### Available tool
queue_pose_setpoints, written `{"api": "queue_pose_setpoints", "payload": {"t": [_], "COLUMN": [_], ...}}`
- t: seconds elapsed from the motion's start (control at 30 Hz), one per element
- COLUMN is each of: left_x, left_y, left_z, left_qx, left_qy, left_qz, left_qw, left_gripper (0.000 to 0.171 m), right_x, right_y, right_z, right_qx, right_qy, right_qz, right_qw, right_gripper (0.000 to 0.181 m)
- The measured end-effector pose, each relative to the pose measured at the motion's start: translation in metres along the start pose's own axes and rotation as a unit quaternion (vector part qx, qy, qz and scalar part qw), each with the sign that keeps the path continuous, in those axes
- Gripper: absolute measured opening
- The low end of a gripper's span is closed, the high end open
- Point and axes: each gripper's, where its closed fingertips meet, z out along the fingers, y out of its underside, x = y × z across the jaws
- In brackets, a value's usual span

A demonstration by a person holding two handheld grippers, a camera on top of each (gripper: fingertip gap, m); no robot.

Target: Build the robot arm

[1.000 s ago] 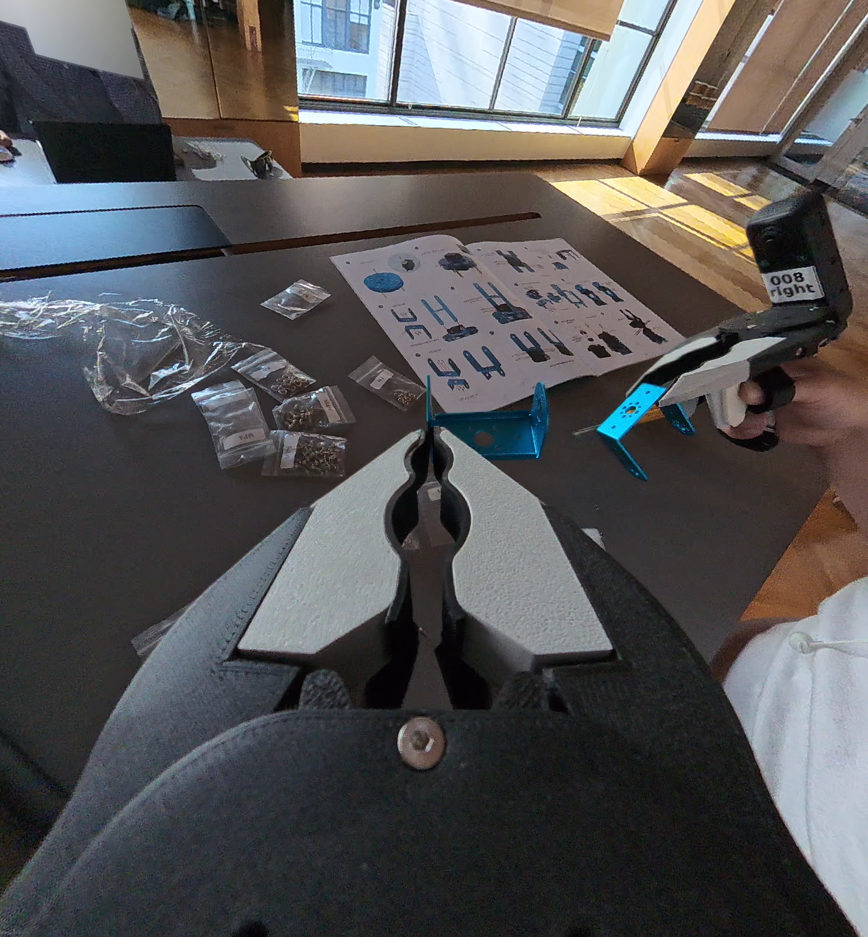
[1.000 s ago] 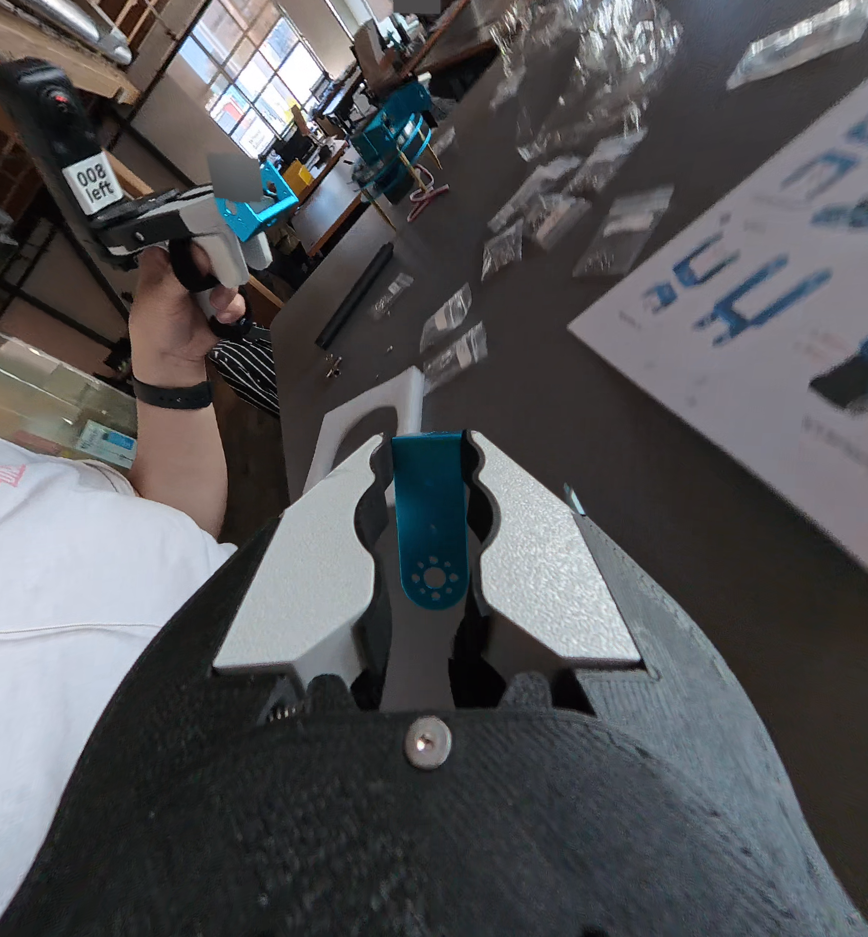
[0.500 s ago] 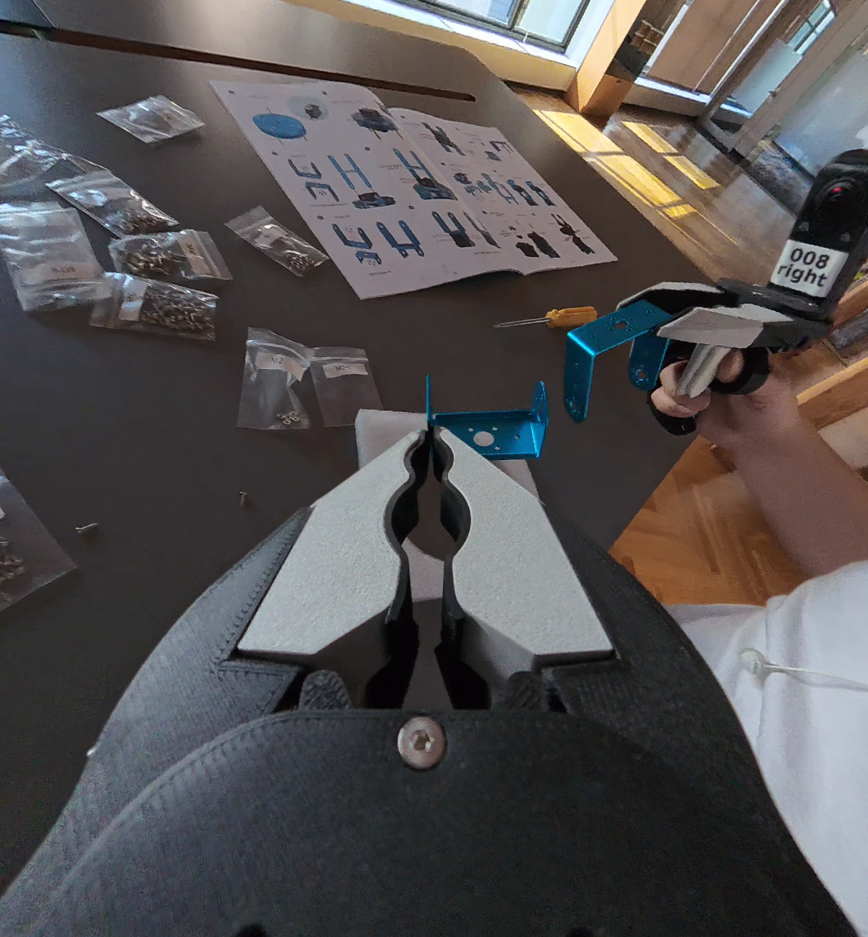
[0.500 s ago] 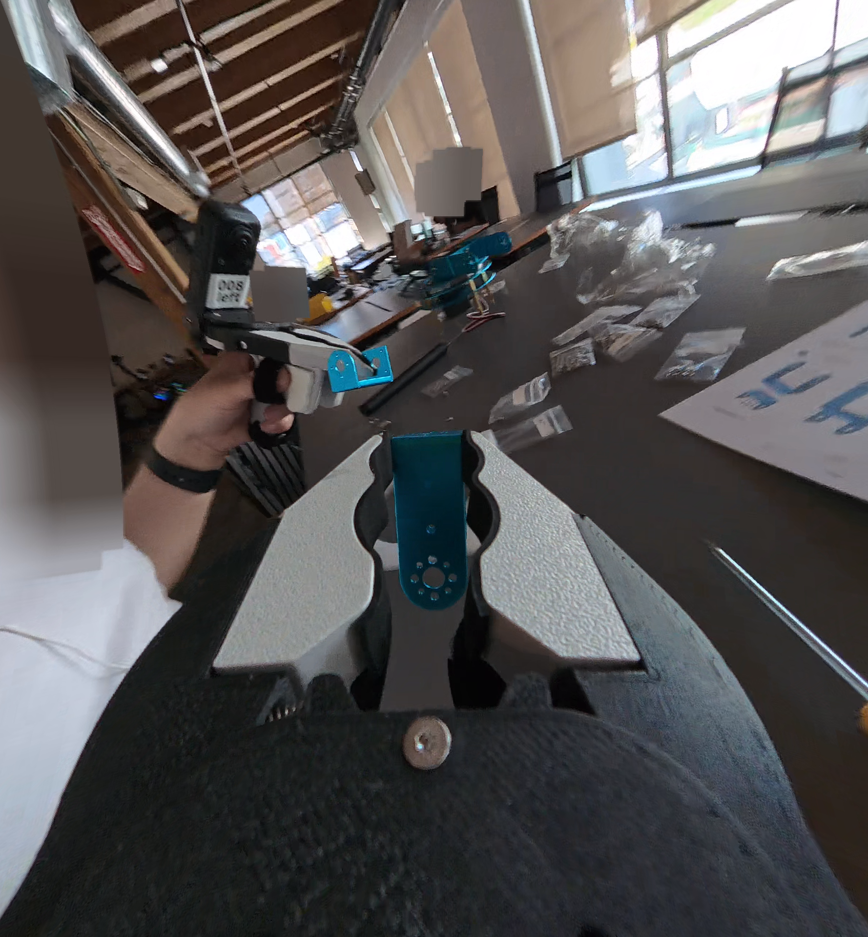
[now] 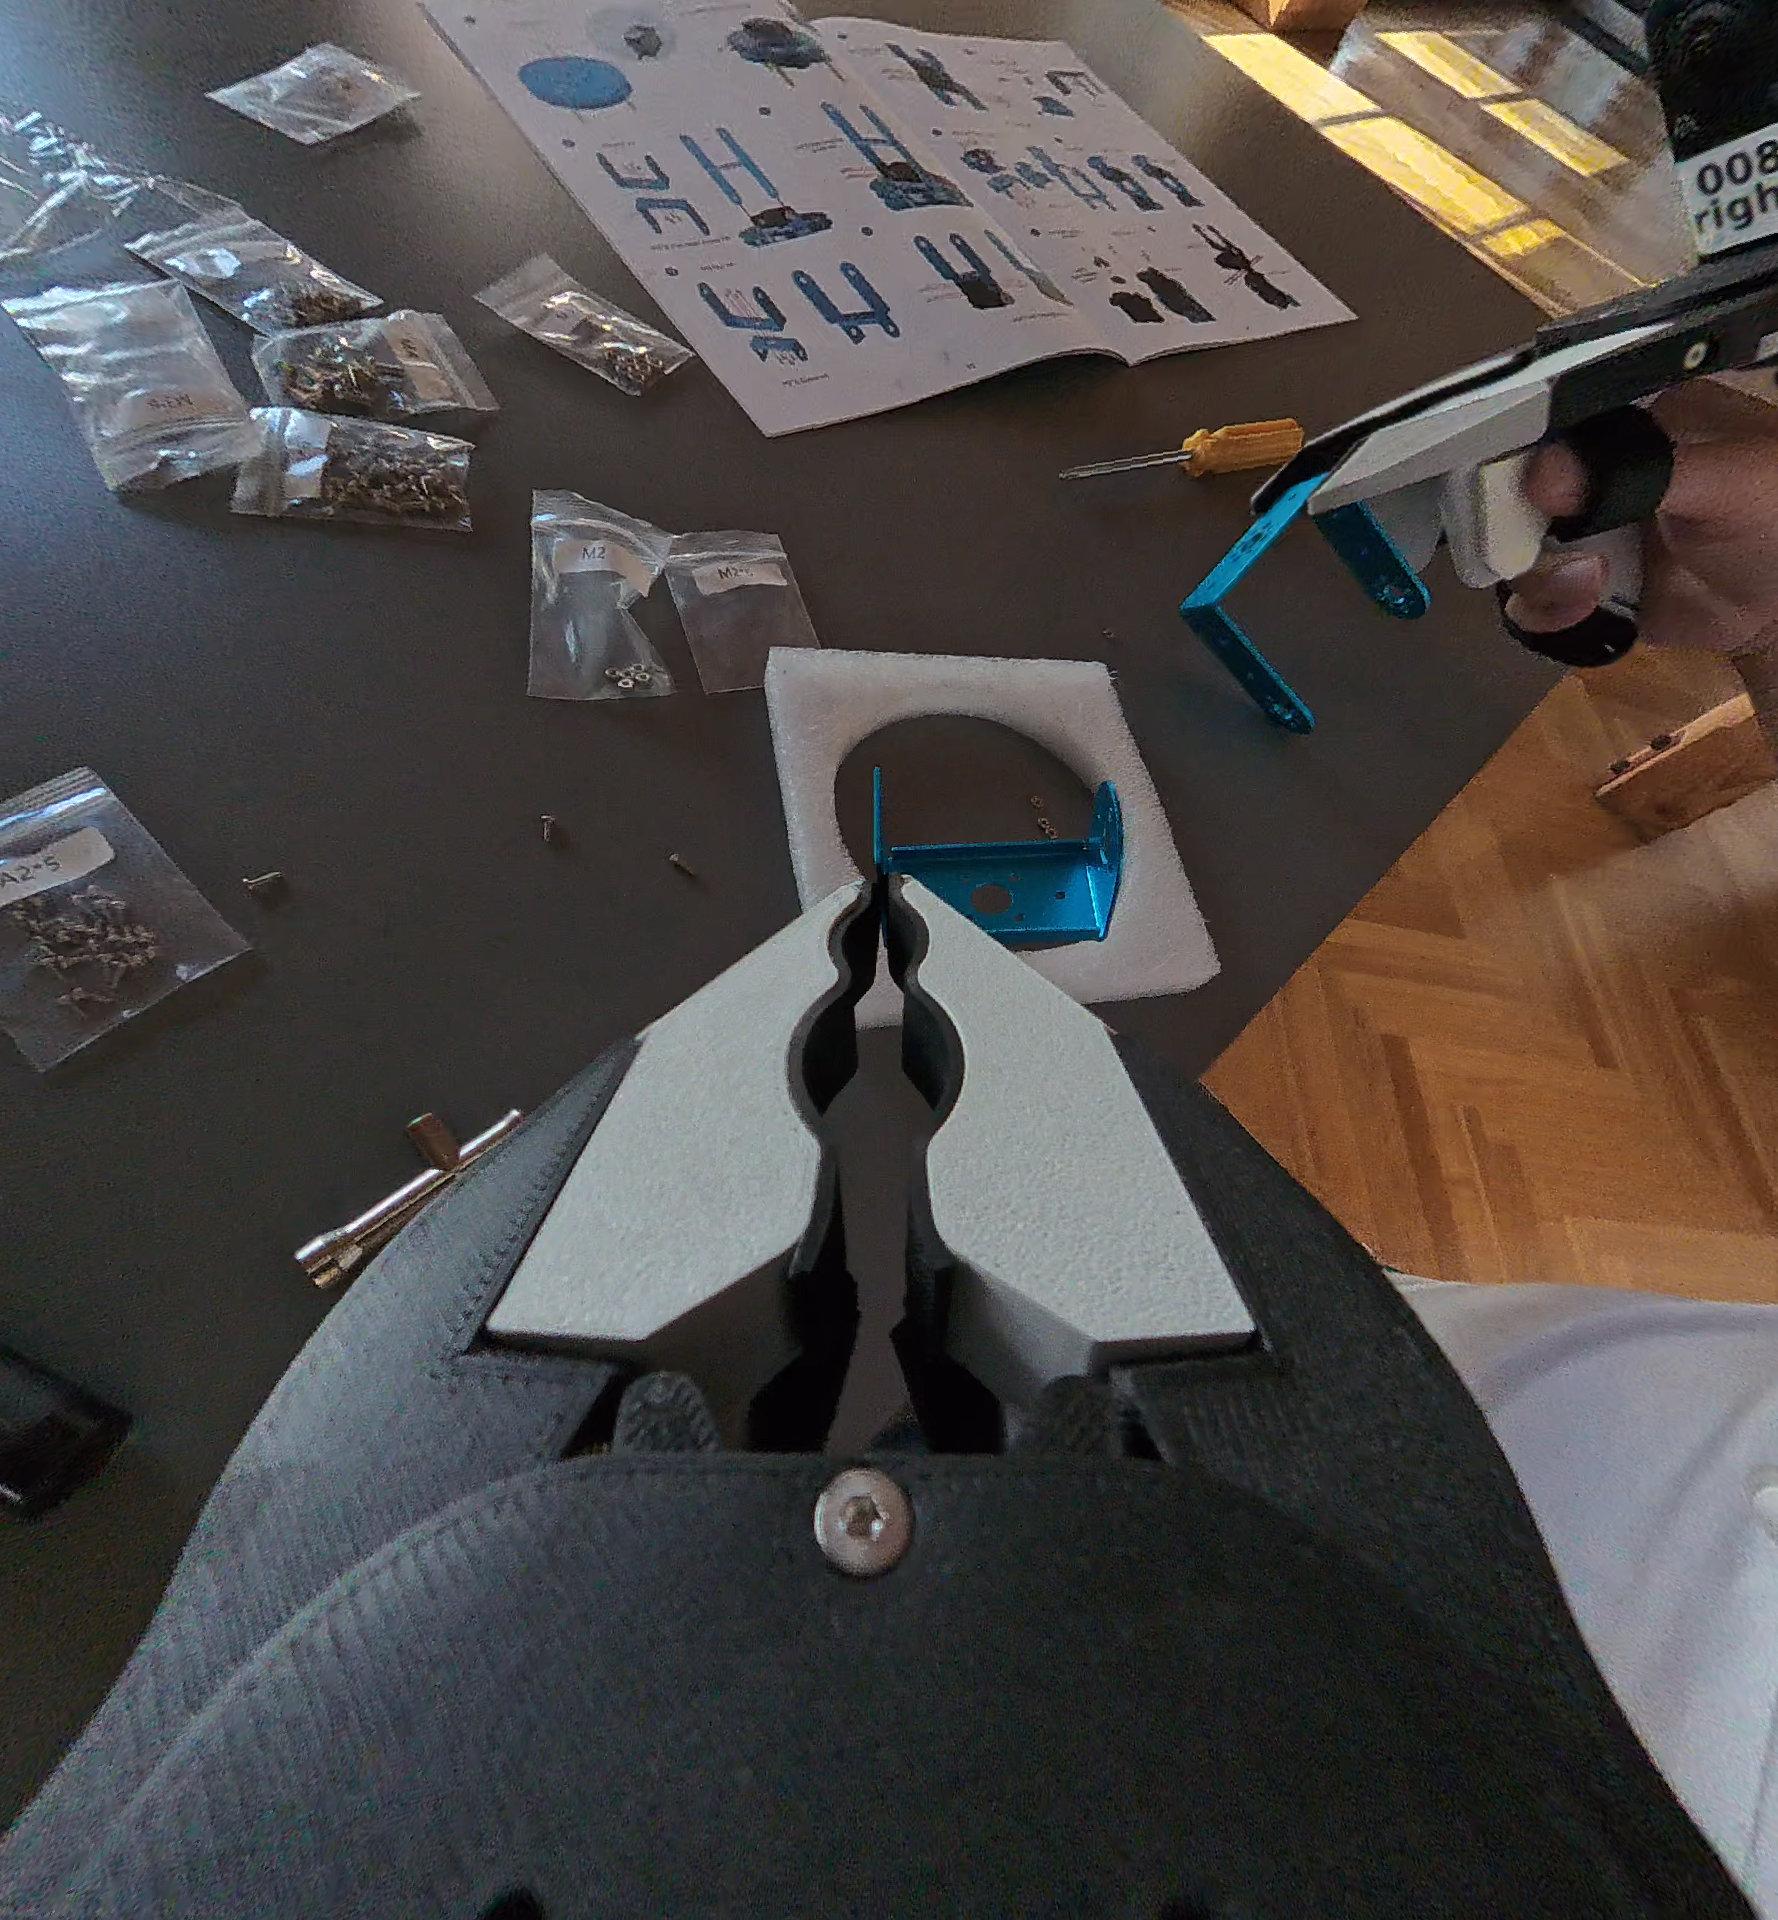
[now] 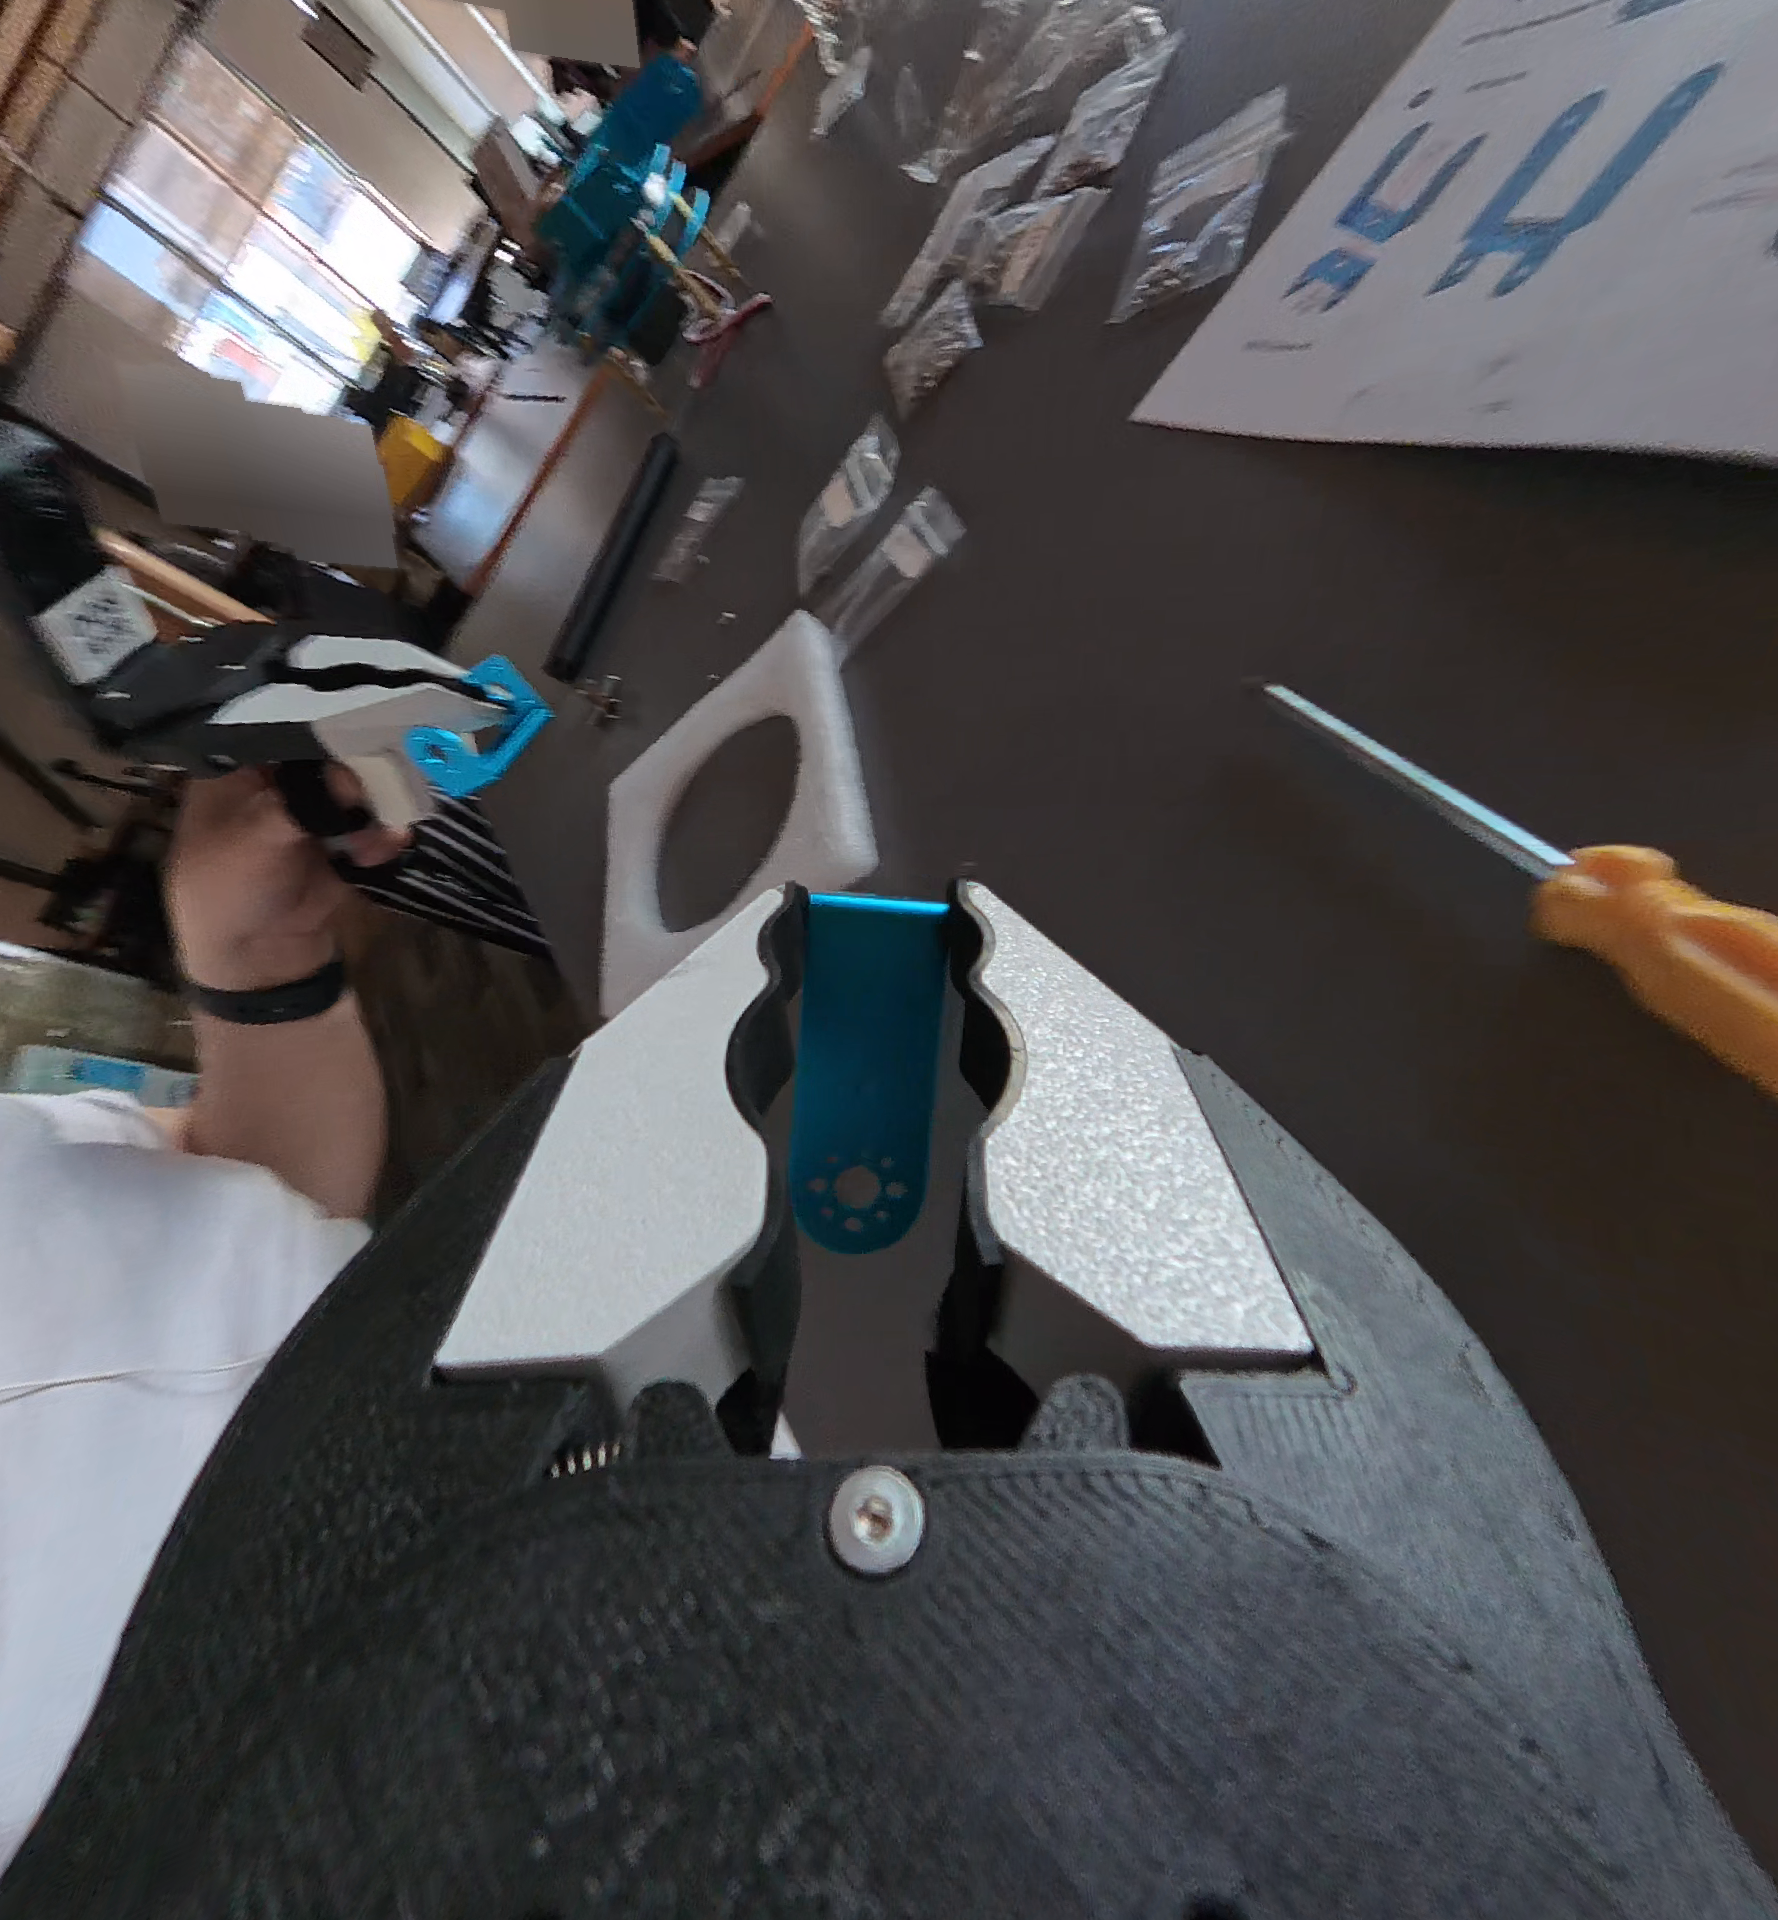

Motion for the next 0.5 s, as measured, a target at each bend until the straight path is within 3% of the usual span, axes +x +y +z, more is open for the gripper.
{"api": "queue_pose_setpoints", "payload": {"t": [0.2,0.27,0.33,0.43,0.5], "left_x": [0.003,0.003,0.004,0.008,0.01], "left_y": [-0.006,-0.008,-0.008,-0.003,0.0], "left_z": [-0.012,-0.013,-0.011,-0.006,-0.003], "left_qx": [0.026,0.032,0.035,0.025,0.015], "left_qy": [-0.041,-0.059,-0.075,-0.077,-0.078], "left_qz": [0.014,0.013,0.011,0.012,0.014], "left_qw": [0.999,0.998,0.997,0.997,0.997], "left_gripper": [0.0,0.0,0.0,0.0,0.0], "right_x": [0.04,-0.002,-0.055,-0.075,-0.083], "right_y": [-0.012,-0.02,0.002,0.072,0.081], "right_z": [-0.015,-0.012,0.014,0.055,0.066], "right_qx": [-0.007,0.034,0.033,-0.13,-0.151], "right_qy": [0.135,0.116,0.077,0.091,0.106], "right_qz": [-0.076,-0.137,-0.194,-0.227,-0.243], "right_qw": [0.988,0.983,0.977,0.961,0.952], "right_gripper": [0.037,0.019,0.009,0.014,0.013]}}
